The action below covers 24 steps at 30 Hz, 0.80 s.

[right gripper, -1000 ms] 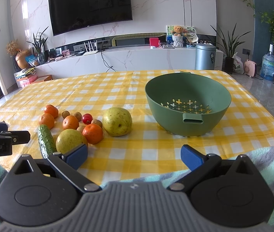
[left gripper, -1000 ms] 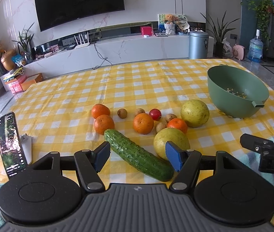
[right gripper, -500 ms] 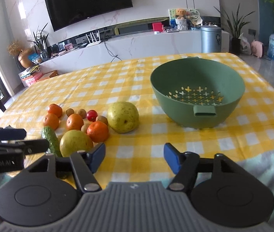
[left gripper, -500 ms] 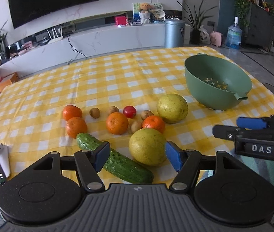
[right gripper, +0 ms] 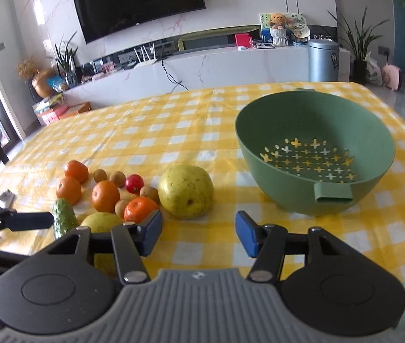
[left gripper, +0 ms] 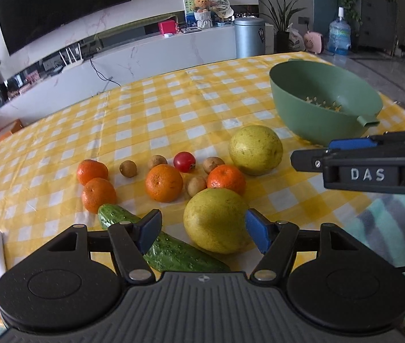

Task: Organize fruits
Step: 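Grasp the large pear with the left tool while the right tool grasps the other pear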

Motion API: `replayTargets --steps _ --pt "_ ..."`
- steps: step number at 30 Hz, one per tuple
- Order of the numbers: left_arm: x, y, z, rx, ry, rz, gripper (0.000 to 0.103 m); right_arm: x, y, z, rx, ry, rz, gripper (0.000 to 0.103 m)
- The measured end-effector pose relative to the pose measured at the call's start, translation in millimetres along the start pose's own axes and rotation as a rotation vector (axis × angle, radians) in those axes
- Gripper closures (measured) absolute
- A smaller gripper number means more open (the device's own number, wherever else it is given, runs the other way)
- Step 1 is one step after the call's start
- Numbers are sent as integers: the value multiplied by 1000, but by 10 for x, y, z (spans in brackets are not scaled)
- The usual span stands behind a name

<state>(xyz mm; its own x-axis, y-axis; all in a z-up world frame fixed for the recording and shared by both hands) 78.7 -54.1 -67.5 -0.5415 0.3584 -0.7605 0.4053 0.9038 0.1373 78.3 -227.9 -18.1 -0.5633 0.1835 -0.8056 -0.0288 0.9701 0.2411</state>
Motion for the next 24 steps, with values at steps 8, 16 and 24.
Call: replayTargets --steps 8,16,24 --pt "15 -43 192 19 39 -9 21 13 -8 140 -18 16 34 46" --pt "44 -83 348 65 74 -28 17 12 -43 275 -41 17 98 45" --pt "54 -95 437 113 84 -71 24 11 -7 410 -54 27 116 40"
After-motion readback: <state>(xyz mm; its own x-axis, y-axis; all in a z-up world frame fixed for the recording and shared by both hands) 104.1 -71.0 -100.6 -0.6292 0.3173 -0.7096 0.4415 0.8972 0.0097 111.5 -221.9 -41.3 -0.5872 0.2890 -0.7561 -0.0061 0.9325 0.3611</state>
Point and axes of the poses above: each gripper's, at about its wrist camera, not at the fingertips, and z roughly the way its jaws point, y to its left, x to its underside, the point moved 5 cm from there along z, roughly the way its jaws point, and after that the axes turned 7 degrees about -y, right-handed, at the moved point
